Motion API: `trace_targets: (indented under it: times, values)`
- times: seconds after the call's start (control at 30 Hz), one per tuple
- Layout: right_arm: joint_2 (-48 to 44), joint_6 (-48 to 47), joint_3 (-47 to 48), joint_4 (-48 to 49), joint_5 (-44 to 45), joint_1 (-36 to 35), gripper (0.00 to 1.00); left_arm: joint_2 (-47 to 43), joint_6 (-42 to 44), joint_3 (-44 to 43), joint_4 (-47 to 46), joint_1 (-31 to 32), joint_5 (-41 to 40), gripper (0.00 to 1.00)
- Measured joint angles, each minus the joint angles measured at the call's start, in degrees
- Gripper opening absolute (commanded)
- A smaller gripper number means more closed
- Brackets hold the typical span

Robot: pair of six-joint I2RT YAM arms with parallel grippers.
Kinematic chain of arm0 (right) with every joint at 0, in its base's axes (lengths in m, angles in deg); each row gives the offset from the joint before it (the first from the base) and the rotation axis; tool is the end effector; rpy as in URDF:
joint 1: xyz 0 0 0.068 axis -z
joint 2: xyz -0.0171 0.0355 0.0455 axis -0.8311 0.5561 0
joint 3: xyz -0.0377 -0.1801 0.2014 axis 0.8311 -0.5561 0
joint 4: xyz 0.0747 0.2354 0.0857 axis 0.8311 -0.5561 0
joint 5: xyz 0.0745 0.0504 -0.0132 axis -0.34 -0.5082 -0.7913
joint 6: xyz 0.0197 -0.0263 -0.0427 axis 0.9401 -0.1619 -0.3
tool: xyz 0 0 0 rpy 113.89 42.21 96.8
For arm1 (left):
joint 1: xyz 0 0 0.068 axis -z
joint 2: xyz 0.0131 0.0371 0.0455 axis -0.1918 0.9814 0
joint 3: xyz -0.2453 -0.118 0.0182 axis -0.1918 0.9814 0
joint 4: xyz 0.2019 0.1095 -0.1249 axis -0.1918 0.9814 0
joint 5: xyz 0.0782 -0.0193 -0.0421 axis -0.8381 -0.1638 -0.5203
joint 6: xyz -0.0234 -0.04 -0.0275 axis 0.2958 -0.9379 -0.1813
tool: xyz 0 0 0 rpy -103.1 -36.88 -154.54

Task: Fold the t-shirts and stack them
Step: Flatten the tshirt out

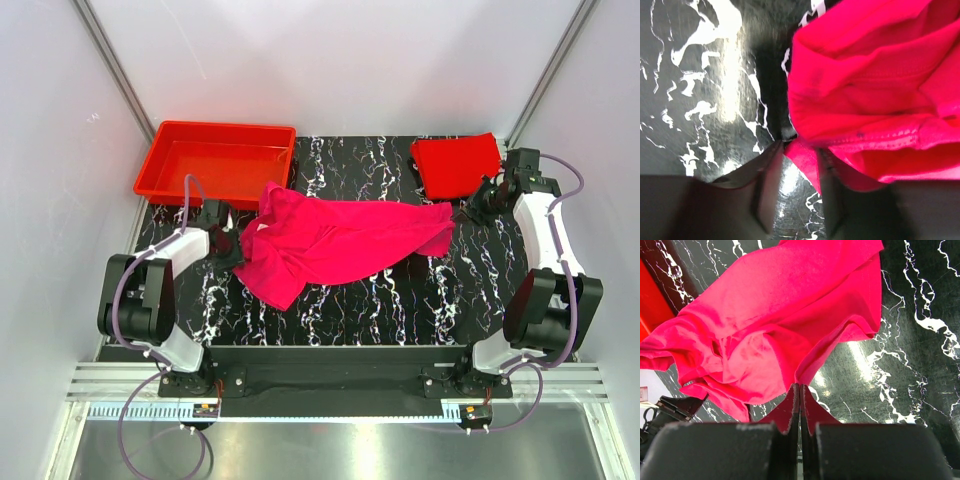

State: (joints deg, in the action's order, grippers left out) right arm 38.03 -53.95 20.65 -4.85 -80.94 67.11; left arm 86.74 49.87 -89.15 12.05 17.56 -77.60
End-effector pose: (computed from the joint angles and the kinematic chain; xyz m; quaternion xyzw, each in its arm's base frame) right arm 0.3121 -0.0474 0.2953 0.2512 0.9179 0.2009 0.2321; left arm 0.2860 -0.0328 0.1601 -0.1125 0.9756 -0.0439 0.1832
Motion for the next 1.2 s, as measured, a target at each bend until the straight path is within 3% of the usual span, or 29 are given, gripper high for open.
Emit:
trace_targets:
  times: [0.1,0.27,0.37,0.5,0.73,0.9,1.03,1.2]
  values:
    - [0.0,0.0,0.0,0.3,-0.2,0.0,0.0,-1.0,-1.0,0.9,0.1,0.2,-0.3,0.49]
    - [0.0,0.0,-0.1,0.9,-0.3,0.0,0.0,-1.2,-1.7,1.1,0.3,0.2,-0.7,0.42]
    - [0.0,0.0,-0.2,0.9,-0.3,0.0,0.0,-0.9,-1.9,1.0,0.4,0.2,-1.2,0.29]
    - [0.0,0.1,-0.3,0.9,-0.3,-0.2,0.0,0.2,-2.1,0.0,0.3,0.2,-1.0,0.0]
    - [0.2,0.1,-0.2,0.3,1.3,-3.6,0.0,-1.3,-3.0,-0.5,2.0,0.1,0.5,0.0]
    - [0.2,0.3,0.5,-1.7,3.5,-5.9,0.0,-17.6,-6.0,-0.8,8.9,0.2,2.3,0.0]
    - [0.1,2.3,3.1,-2.6,6.2,-5.9,0.0,-33.2,-8.9,-7.3,13.7,0.0,1.9,0.0]
    - [-0.4,7.8,8.0,-0.8,6.5,-4.8,0.0,-39.7,-12.7,-19.0,12.3,-1.6,0.5,0.0]
